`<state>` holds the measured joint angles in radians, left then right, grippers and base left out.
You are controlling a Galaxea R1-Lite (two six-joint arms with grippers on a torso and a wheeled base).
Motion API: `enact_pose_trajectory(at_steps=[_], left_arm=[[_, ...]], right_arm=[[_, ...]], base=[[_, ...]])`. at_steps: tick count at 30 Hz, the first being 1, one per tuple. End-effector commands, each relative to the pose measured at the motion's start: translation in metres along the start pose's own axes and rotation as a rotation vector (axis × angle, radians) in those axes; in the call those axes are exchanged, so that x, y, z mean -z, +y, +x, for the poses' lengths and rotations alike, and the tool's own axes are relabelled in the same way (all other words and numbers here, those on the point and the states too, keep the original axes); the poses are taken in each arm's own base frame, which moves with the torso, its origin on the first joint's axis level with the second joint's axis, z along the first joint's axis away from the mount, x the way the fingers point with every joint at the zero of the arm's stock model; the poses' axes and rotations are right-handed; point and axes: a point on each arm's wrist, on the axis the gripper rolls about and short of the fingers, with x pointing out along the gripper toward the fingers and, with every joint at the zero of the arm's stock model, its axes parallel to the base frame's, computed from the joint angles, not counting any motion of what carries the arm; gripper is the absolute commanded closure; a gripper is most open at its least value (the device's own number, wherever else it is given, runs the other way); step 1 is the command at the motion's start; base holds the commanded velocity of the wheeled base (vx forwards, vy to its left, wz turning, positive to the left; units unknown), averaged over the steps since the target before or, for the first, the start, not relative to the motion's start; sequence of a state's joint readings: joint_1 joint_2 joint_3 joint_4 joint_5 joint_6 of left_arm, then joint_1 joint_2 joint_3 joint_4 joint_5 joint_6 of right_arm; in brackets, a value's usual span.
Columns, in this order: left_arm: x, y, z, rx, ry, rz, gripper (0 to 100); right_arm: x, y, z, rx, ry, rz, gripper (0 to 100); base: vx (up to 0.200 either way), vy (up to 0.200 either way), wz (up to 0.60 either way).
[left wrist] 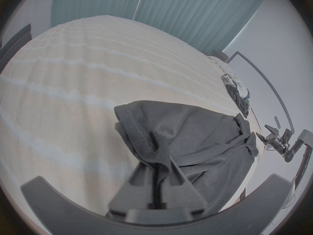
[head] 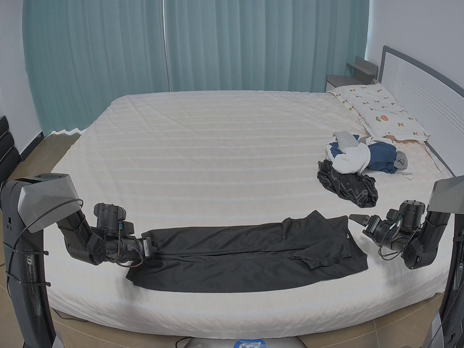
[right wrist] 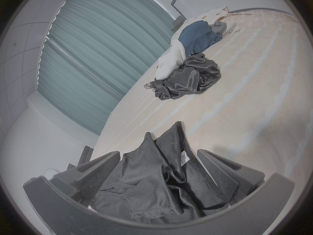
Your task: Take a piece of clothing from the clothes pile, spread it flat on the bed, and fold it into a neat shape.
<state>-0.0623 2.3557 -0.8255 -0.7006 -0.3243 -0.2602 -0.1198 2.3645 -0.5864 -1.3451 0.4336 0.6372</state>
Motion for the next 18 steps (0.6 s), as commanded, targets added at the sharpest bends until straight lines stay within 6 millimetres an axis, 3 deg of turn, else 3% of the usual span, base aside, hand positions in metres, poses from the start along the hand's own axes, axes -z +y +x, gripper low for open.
enact_pose_trajectory(at_steps=[1, 18], left_arm=[[0.001, 0.001, 0.0, -0.002, 0.001, -0.002, 100], [-0.015, 0.023, -0.029, -0.059, -0.07, -0.065, 100]], right_arm=[[0.0, 0.0, 0.0, 0.0, -0.001, 0.001, 0], [-0.002, 0.0, -0.001, -0.001, -0.008, 0.0, 0]], base=[[0.0, 0.0, 0.0], [0.0, 0.0, 0.0]])
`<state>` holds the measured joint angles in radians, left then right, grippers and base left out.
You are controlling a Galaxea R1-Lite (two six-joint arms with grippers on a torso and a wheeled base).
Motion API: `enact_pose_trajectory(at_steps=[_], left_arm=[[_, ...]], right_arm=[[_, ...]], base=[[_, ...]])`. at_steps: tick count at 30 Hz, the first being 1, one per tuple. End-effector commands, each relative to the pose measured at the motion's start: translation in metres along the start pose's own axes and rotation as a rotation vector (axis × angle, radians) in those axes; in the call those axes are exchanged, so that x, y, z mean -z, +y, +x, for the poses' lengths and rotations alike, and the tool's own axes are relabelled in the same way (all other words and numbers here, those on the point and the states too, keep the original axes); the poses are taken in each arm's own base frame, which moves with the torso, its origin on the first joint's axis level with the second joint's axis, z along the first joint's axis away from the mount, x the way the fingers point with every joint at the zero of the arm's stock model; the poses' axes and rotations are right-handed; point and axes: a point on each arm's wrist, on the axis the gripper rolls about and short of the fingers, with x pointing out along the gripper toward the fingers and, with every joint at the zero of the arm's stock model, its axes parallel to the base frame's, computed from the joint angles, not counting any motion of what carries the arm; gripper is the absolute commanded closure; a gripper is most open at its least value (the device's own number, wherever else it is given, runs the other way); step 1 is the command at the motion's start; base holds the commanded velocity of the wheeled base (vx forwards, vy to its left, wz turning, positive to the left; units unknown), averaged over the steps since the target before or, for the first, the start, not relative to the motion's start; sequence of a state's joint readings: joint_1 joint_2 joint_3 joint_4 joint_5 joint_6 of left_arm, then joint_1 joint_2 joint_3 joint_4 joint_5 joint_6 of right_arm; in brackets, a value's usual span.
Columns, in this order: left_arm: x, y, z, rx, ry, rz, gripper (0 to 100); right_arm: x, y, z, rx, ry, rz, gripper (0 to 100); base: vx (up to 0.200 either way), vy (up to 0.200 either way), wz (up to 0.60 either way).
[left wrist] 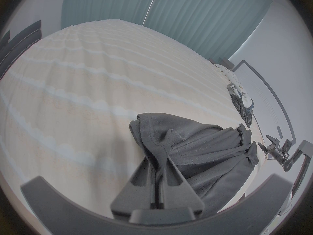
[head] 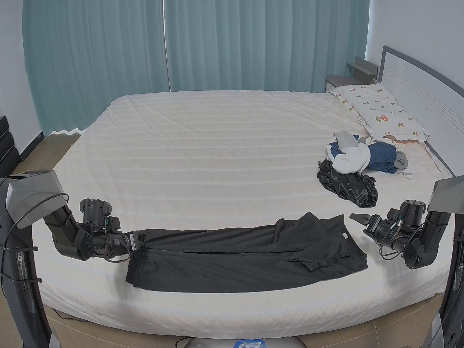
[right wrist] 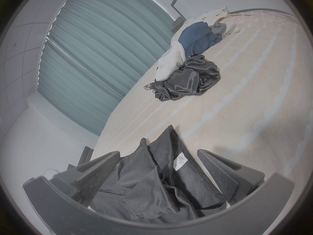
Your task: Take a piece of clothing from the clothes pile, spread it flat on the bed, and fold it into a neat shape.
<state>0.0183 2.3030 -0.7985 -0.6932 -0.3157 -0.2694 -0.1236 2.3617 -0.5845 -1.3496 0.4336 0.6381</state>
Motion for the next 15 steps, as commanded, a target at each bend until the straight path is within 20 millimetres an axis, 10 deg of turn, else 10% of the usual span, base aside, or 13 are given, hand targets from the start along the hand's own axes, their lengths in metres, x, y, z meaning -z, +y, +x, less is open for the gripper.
enact_pose_trajectory(at_steps=[1, 15], left_arm=[[-0.005, 0.003, -0.005, -0.007, -0.02, -0.007, 100], [-0.01, 0.014, -0.008, -0.025, -0.038, -0.03, 100]], right_arm=[[0.0, 0.0, 0.0, -0.001, -0.001, 0.0, 0], [-0.001, 0.0, -0.001, 0.0, -0.004, 0.0, 0]], base=[[0.0, 0.0, 0.0], [0.0, 0.0, 0.0]])
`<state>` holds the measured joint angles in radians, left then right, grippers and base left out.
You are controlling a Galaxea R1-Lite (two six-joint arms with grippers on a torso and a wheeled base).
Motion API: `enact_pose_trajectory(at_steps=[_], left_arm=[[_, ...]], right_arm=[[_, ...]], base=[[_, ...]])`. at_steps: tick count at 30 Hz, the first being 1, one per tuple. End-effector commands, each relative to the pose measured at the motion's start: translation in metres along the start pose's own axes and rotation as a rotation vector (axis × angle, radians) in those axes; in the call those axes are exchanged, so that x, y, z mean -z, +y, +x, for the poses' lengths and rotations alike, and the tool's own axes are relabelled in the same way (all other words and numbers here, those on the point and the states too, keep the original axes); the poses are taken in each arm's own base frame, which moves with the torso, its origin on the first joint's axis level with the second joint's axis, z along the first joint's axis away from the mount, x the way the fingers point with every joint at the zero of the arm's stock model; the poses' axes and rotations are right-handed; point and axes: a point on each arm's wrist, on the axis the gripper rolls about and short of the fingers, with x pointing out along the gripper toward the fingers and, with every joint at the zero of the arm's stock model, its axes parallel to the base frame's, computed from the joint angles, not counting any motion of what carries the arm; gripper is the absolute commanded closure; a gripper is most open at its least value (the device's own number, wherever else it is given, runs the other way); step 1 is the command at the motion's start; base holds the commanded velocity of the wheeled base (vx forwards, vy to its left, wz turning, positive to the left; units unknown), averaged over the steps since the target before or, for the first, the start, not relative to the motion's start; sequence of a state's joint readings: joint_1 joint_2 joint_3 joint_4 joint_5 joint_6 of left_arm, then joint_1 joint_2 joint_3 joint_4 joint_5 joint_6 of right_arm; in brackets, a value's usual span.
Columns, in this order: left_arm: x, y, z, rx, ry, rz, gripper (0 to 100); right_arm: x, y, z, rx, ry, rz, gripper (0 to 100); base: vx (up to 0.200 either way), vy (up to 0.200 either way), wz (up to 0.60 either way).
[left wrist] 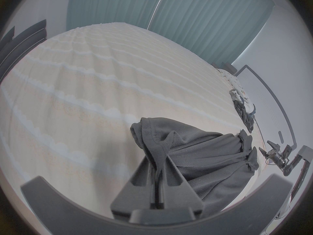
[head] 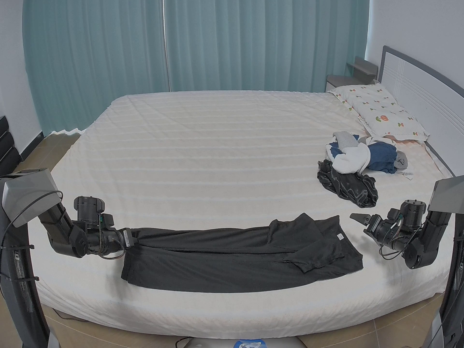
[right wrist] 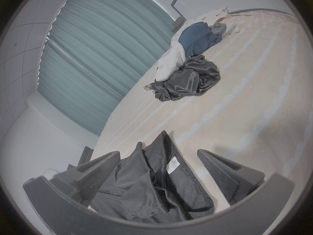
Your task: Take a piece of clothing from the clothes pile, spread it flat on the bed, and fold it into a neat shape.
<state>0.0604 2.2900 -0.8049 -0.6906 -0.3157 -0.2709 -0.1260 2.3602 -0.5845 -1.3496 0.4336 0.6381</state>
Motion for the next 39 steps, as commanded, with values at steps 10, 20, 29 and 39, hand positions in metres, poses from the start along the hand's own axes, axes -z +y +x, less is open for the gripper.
enact_pose_trajectory(at_steps=[10, 20, 29, 39], left_arm=[[-0.002, 0.004, -0.001, -0.014, 0.022, -0.022, 100], [-0.001, 0.009, 0.001, -0.022, 0.02, -0.03, 100], [-0.005, 0.009, 0.002, -0.024, 0.006, -0.027, 100], [-0.013, 0.007, 0.002, -0.017, -0.021, -0.078, 100]], right_arm=[[0.0, 0.0, 0.0, 0.0, -0.002, 0.0, 0], [0.0, 0.0, 0.0, 0.0, -0.002, 0.0, 0], [0.0, 0.0, 0.0, 0.0, -0.002, 0.0, 0], [0.0, 0.0, 0.0, -0.001, -0.001, -0.001, 0]], base=[[0.0, 0.0, 0.0], [0.0, 0.0, 0.0], [-0.044, 0.0, 0.0], [0.0, 0.0, 0.0]])
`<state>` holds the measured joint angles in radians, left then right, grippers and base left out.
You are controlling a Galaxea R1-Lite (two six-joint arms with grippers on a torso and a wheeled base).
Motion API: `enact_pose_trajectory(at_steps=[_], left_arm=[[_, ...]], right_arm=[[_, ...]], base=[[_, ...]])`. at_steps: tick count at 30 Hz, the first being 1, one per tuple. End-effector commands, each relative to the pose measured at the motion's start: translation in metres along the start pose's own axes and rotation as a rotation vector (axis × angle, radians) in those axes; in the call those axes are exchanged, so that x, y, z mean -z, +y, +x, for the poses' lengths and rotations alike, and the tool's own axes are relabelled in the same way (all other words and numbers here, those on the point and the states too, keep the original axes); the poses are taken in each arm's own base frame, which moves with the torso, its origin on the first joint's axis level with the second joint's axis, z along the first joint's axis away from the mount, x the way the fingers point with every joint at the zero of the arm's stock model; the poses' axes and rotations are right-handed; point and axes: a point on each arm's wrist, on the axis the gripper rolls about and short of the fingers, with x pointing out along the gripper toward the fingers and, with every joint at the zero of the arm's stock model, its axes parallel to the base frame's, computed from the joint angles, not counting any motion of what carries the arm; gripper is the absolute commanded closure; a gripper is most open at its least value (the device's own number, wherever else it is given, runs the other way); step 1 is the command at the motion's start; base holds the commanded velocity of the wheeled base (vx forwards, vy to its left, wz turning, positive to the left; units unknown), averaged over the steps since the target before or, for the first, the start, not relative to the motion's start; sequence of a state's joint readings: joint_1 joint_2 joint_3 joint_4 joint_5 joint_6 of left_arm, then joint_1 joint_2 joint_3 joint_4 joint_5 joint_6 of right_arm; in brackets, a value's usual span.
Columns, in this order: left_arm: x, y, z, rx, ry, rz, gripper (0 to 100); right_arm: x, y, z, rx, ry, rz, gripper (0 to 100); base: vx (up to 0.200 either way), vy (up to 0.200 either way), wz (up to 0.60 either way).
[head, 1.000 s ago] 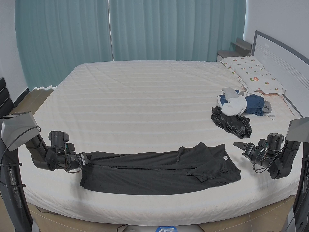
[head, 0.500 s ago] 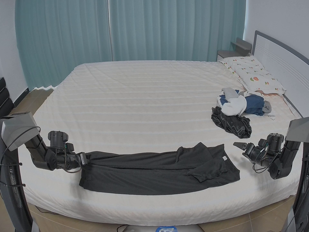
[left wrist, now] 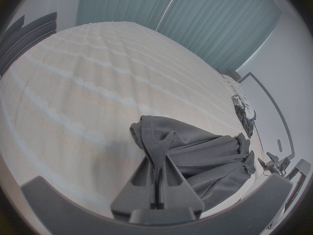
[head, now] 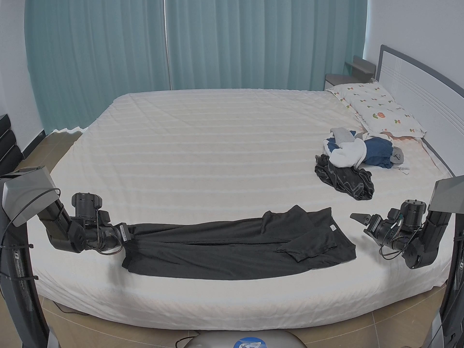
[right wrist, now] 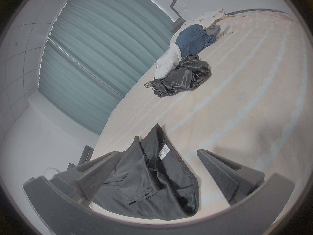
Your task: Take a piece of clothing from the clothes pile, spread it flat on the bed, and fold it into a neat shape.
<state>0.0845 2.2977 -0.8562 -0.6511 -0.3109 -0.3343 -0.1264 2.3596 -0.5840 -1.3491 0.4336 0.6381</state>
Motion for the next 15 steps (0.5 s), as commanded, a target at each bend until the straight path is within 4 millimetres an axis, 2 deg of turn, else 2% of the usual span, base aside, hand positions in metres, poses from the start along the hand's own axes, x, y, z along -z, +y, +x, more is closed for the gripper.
enact_pose_trajectory(at_steps=[1, 7, 15], left_arm=[[-0.003, -0.001, 0.001, 0.003, -0.012, -0.001, 100], [-0.01, -0.009, 0.001, 0.013, -0.038, -0.085, 100], [-0.007, -0.036, -0.005, 0.017, -0.047, -0.061, 100]], right_arm=[[0.0, 0.0, 0.0, -0.002, 0.0, -0.001, 0], [0.0, 0.0, 0.0, -0.001, 0.001, 0.0, 0], [0.0, 0.001, 0.0, -0.002, -0.001, -0.001, 0]], base=[[0.0, 0.0, 0.0], [0.0, 0.0, 0.0], [0.0, -0.2, 0.0]])
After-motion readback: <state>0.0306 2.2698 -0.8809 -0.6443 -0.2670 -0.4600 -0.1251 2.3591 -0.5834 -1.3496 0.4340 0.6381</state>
